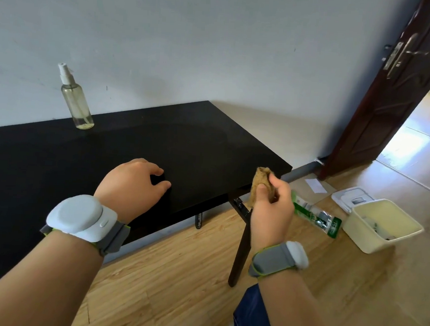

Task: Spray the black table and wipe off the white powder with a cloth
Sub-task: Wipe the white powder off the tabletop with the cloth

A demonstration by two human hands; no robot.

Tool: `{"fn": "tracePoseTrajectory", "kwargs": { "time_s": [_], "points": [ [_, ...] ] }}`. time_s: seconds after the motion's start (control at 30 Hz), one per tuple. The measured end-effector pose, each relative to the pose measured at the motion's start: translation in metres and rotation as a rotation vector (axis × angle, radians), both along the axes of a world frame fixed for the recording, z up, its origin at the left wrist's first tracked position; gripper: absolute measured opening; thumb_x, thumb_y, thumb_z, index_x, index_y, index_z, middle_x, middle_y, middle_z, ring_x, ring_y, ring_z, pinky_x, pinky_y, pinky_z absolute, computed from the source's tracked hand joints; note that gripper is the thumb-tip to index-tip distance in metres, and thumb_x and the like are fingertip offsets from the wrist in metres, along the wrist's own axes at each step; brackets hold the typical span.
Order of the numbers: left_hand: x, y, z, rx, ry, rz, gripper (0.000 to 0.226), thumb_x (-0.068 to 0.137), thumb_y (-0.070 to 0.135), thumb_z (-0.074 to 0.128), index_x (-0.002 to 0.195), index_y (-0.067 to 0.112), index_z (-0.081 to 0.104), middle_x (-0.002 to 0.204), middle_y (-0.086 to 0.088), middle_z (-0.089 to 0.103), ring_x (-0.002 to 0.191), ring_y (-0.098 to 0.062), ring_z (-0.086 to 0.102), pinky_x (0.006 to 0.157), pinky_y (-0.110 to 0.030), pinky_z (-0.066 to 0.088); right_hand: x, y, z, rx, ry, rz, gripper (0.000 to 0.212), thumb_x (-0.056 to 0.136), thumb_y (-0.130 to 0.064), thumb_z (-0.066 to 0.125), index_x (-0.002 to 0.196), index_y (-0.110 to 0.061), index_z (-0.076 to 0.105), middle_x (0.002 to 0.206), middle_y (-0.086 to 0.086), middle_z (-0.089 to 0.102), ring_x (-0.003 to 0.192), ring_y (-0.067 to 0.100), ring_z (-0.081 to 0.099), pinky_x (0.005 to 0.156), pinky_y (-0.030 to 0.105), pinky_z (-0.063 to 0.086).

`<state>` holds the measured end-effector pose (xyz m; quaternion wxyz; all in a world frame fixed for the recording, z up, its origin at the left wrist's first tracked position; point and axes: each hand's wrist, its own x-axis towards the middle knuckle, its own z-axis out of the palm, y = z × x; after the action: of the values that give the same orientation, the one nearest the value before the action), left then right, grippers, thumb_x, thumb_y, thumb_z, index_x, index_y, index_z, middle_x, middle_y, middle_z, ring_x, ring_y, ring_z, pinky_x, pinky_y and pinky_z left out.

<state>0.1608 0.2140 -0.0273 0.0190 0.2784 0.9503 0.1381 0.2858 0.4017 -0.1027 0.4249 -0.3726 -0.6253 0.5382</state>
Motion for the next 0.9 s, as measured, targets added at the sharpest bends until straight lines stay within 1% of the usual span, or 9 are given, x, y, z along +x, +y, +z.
{"fn": "tracePoseTrajectory", "kwargs": {
  "time_s": [0.17,0.37,0.47,0.5,0.57,0.67,0.77,0.83,0.9],
  "points": [
    [0.000,0.000,0.000,0.001,0.010,0.002,0.045,0.092,0.044,0.054,0.133,0.026,0.055,0.139,0.005,0.050,0.122,-0.014,0.052,0.092,-0.026,0.042,0.004,-0.044,-0.011,0.050,0.014,0.089,0.030,0.094,-0.019,0.059,0.124,-0.026,0.059,0.120,-0.005,0.061,0.110,0.008,0.060,0.088,0.028,0.056],
    [0.002,0.000,0.001,-0.013,0.003,0.003,0.045,0.092,0.045,0.054,0.134,0.026,0.055,0.139,0.005,0.050,0.122,-0.015,0.052,0.092,-0.026,0.042,0.025,-0.067,-0.011,0.046,0.007,0.346,0.031,0.094,-0.018,0.060,0.118,-0.037,0.060,0.115,-0.019,0.062,0.109,-0.001,0.059,0.090,0.023,0.054],
    [0.003,0.000,0.002,-0.011,0.000,0.000,0.046,0.092,0.044,0.054,0.134,0.026,0.054,0.140,0.005,0.050,0.123,-0.014,0.051,0.093,-0.026,0.041,0.032,-0.046,0.001,0.030,0.026,0.249,0.031,0.096,-0.021,0.055,0.123,-0.037,0.054,0.125,-0.014,0.056,0.109,0.004,0.057,0.072,0.018,0.054],
    [0.002,0.001,0.003,-0.011,0.000,0.000,0.046,0.093,0.044,0.053,0.134,0.026,0.054,0.140,0.005,0.050,0.123,-0.014,0.051,0.093,-0.026,0.041,0.031,-0.031,0.006,0.000,0.056,0.165,0.032,0.097,-0.021,0.053,0.126,-0.035,0.053,0.129,-0.012,0.053,0.111,0.007,0.056,0.071,0.018,0.052],
    [0.002,0.001,0.003,-0.015,-0.002,0.006,0.046,0.093,0.044,0.053,0.134,0.026,0.054,0.140,0.005,0.049,0.123,-0.015,0.051,0.093,-0.026,0.041,0.023,0.008,0.013,-0.057,0.096,0.011,0.034,0.098,-0.018,0.052,0.130,-0.029,0.053,0.133,-0.005,0.054,0.116,0.014,0.054,0.077,0.017,0.046],
    [0.002,-0.001,0.002,-0.015,-0.001,0.008,0.045,0.092,0.044,0.054,0.134,0.026,0.055,0.140,0.005,0.050,0.123,-0.015,0.051,0.094,-0.027,0.042,0.007,0.046,0.013,-0.129,0.133,-0.097,0.033,0.096,-0.010,0.056,0.128,-0.018,0.059,0.128,0.005,0.061,0.112,0.017,0.060,0.077,0.016,0.046],
    [0.001,-0.001,0.001,-0.005,0.000,0.006,0.046,0.092,0.044,0.054,0.134,0.027,0.055,0.139,0.006,0.050,0.123,-0.014,0.052,0.092,-0.026,0.042,0.002,0.048,0.007,-0.170,0.132,-0.089,0.032,0.095,-0.008,0.057,0.126,-0.015,0.061,0.124,0.006,0.065,0.106,0.014,0.062,0.077,0.015,0.049],
    [-0.001,0.000,0.001,-0.007,0.000,0.008,0.045,0.092,0.044,0.055,0.134,0.027,0.055,0.139,0.006,0.051,0.121,-0.014,0.052,0.089,-0.025,0.041,0.002,0.034,0.005,-0.158,0.090,-0.037,0.034,0.095,-0.009,0.056,0.128,-0.018,0.061,0.124,0.001,0.063,0.110,0.014,0.061,0.084,0.021,0.052],
    [-0.002,0.001,0.002,-0.004,0.002,0.014,0.045,0.092,0.043,0.055,0.134,0.027,0.055,0.138,0.006,0.051,0.120,-0.014,0.053,0.086,-0.024,0.040,0.006,0.009,0.003,-0.147,0.072,0.046,0.034,0.095,-0.011,0.057,0.127,-0.021,0.061,0.121,-0.004,0.063,0.109,0.011,0.061,0.084,0.024,0.054]
  ]
}}
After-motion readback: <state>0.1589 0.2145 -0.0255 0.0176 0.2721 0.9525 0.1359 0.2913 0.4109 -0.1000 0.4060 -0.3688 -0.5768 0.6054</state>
